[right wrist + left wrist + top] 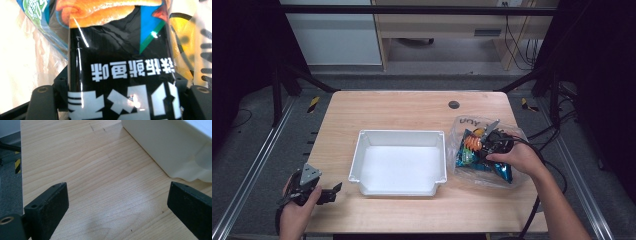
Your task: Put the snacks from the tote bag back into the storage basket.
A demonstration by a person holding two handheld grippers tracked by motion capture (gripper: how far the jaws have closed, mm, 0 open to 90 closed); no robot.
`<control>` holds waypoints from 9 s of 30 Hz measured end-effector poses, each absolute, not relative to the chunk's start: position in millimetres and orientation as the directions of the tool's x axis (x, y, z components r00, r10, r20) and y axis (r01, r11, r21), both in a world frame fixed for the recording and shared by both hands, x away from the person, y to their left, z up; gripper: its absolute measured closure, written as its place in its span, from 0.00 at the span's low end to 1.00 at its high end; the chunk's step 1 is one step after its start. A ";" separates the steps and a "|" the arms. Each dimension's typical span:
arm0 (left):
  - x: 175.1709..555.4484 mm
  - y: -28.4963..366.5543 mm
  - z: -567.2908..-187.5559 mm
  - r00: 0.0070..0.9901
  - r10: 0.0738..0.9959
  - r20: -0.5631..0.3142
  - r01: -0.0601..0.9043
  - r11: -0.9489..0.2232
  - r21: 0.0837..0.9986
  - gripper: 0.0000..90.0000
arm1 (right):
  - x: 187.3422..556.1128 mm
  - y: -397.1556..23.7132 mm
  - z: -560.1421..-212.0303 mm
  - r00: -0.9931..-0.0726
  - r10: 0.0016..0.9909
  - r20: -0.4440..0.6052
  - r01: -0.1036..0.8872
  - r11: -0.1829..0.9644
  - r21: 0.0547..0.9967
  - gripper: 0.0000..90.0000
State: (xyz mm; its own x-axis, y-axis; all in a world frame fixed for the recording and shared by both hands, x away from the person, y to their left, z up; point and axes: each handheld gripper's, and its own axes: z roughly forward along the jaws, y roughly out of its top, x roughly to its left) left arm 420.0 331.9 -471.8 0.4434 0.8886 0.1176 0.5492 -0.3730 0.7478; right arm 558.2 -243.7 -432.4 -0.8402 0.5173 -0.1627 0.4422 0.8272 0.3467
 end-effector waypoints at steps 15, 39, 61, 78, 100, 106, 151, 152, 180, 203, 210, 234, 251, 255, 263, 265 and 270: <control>419.8 332.7 -471.5 0.440 0.890 0.117 0.548 -0.369 0.750 0.04 | 551.2 -252.5 -421.7 -0.834 0.509 -0.212 0.419 0.835 0.357 0.43; 419.8 333.2 -471.2 0.440 0.890 0.118 0.549 -0.371 0.749 0.04 | 528.7 -268.7 -388.3 -0.810 0.531 -0.249 0.376 0.796 0.474 0.44; 419.9 333.1 -471.3 0.441 0.890 0.118 0.549 -0.371 0.749 0.04 | 519.0 -272.3 -362.4 -0.780 0.563 -0.273 0.341 0.749 0.568 0.45; 419.5 333.3 -471.1 0.437 0.892 0.117 0.548 -0.368 0.751 0.04 | 515.2 -261.1 -338.8 -0.770 0.563 -0.301 0.303 0.737 0.604 0.46; 418.5 335.2 -471.0 0.424 0.896 0.129 0.546 -0.367 0.753 0.04 | 517.3 -219.8 -319.4 -0.781 0.534 -0.325 0.234 0.733 0.639 0.46; 419.5 335.3 -471.4 0.420 0.898 0.129 0.549 -0.364 0.752 0.04 | 518.5 -206.2 -318.3 -0.790 0.521 -0.322 0.220 0.732 0.645 0.46; 419.4 337.7 -472.2 0.411 0.904 0.118 0.559 -0.352 0.751 0.04 | 516.5 -109.3 -322.6 -0.858 0.375 -0.351 0.082 0.775 0.627 0.46; 419.3 337.7 -472.1 0.410 0.904 0.119 0.558 -0.352 0.751 0.04 | 516.1 -107.4 -322.9 -0.858 0.380 -0.345 0.086 0.769 0.633 0.46; 419.6 338.2 -472.1 0.413 0.903 0.114 0.559 -0.351 0.751 0.04 | 516.3 -65.4 -328.5 -0.888 0.303 -0.347 0.038 0.798 0.601 0.47; 419.0 339.3 -470.7 0.404 0.908 0.113 0.553 -0.341 0.760 0.04 | 517.5 -35.4 -340.3 -0.905 0.254 -0.341 0.013 0.818 0.575 0.47; 419.1 339.2 -470.7 0.406 0.907 0.112 0.552 -0.341 0.761 0.04 | 518.5 -28.2 -345.0 -0.912 0.235 -0.336 0.005 0.827 0.563 0.47; 419.2 339.3 -470.5 0.407 0.907 0.112 0.550 -0.341 0.762 0.04 | 518.5 -9.9 -361.1 -0.928 0.203 -0.314 -0.005 0.833 0.554 0.47; 419.3 339.5 -470.3 0.409 0.906 0.112 0.550 -0.342 0.762 0.04 | 518.8 -2.8 -370.0 -0.936 0.182 -0.302 -0.012 0.840 0.543 0.47; 419.2 339.5 -470.2 0.409 0.906 0.112 0.550 -0.342 0.762 0.04 | 519.3 -1.8 -372.4 -0.935 0.185 -0.301 -0.008 0.840 0.542 0.47; 419.5 339.3 -470.4 0.410 0.905 0.110 0.550 -0.342 0.762 0.04 | 520.9 -1.1 -379.3 -0.941 0.180 -0.287 -0.004 0.842 0.540 0.47; 419.5 339.2 -470.5 0.410 0.905 0.110 0.548 -0.342 0.763 0.04 | 520.8 -0.2 -380.9 -0.941 0.181 -0.285 -0.001 0.842 0.539 0.47; 419.4 339.6 -470.1 0.409 0.905 0.112 0.549 -0.343 0.762 0.04 | 522.1 0.7 -384.6 -0.944 0.177 -0.279 0.001 0.846 0.533 0.47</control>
